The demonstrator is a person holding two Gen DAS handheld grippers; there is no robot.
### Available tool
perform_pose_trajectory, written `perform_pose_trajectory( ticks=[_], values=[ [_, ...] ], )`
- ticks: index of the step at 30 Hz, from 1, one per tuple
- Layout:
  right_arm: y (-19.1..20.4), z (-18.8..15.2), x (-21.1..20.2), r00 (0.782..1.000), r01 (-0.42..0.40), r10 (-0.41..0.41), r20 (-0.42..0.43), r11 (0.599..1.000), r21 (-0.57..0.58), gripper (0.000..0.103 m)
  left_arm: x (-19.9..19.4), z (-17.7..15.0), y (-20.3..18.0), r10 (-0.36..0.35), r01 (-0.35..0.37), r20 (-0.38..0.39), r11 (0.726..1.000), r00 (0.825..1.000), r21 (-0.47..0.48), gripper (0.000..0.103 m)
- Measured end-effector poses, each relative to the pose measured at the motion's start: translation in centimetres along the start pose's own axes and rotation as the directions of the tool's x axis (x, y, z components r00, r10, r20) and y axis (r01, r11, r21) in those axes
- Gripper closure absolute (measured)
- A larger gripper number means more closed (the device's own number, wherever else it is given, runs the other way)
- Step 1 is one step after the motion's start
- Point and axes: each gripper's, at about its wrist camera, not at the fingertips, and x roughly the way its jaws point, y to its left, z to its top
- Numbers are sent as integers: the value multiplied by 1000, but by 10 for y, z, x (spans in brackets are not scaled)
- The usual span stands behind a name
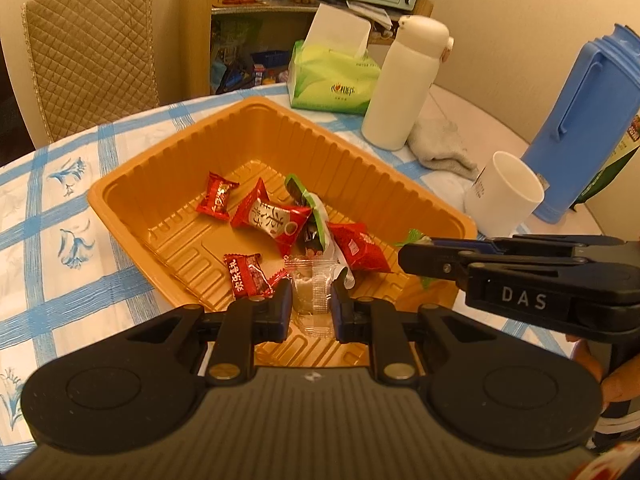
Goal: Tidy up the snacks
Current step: 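Carry the green candy and clear packet over the orange tray with both tools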
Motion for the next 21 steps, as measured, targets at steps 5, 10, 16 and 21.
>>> perform_pose_trajectory(
  ticks=[5, 10, 16, 21],
  values=[
    [-3, 1, 4, 1000, 8, -7, -7, 1000, 9, 81, 9, 0, -1, 0, 0, -19, 1000, 1000, 8, 85],
    [-3, 2, 6, 1000, 7, -7, -9, 1000, 10, 81, 13, 1, -2, -5, 6, -27, 1000, 1000, 18, 85],
    [-4, 3, 7, 1000, 7, -7, -10, 1000, 11, 81, 9, 4, 0, -9, 9, -15, 1000, 1000, 20, 84],
    [-3, 4, 9, 1000, 8, -8, -14, 1000, 9, 81, 3, 8, 5, -6, 6, 2, 1000, 1000, 15, 82]
  ],
)
